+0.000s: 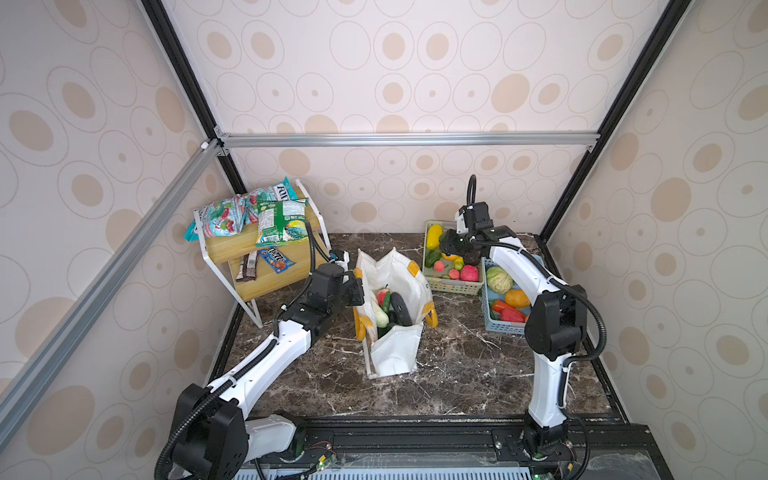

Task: Place the food into the grocery bag and tie it
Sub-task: 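Close the right gripper on the black grapes' stem, then lift the black grapes out of the green basket with the right gripper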

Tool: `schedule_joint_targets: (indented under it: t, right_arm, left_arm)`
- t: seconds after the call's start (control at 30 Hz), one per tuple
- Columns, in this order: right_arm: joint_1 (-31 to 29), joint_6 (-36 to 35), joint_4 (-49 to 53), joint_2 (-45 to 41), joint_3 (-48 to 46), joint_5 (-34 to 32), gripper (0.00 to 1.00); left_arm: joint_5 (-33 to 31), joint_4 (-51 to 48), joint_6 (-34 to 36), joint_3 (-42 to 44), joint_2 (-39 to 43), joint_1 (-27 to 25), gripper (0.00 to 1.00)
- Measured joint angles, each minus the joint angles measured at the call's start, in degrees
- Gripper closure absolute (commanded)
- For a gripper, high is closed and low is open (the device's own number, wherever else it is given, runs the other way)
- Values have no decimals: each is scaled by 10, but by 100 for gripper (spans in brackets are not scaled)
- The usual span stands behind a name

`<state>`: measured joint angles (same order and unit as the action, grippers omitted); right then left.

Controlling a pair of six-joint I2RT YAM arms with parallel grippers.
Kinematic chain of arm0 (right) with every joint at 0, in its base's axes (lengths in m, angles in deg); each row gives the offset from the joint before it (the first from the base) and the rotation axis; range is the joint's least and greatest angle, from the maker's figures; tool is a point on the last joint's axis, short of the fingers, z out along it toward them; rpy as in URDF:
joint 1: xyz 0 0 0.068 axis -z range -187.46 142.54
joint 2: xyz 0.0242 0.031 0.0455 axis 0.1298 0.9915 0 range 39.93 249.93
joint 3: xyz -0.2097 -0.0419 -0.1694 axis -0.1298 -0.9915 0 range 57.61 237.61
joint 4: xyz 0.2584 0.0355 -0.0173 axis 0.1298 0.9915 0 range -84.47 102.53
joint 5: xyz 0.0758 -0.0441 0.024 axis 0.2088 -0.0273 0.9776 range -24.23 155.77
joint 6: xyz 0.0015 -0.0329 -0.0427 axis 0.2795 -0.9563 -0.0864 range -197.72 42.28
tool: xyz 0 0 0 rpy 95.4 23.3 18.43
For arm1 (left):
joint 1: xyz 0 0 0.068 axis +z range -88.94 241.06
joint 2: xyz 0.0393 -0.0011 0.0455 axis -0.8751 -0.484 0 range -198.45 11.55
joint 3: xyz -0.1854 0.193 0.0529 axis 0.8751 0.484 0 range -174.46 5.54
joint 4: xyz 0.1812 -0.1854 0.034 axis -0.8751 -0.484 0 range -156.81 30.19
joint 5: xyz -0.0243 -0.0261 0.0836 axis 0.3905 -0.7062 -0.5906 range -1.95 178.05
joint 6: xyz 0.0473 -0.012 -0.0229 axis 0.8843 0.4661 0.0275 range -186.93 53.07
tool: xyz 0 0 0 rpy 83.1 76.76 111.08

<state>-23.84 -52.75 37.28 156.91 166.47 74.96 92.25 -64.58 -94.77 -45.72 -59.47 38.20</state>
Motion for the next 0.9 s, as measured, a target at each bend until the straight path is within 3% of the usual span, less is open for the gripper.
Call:
schedule_joint_targets:
  t: [0.9]
  right_arm:
    - [0, -9, 2, -40, -10, 4, 64]
  left_arm:
    - [10, 5, -9, 2, 1, 0, 100]
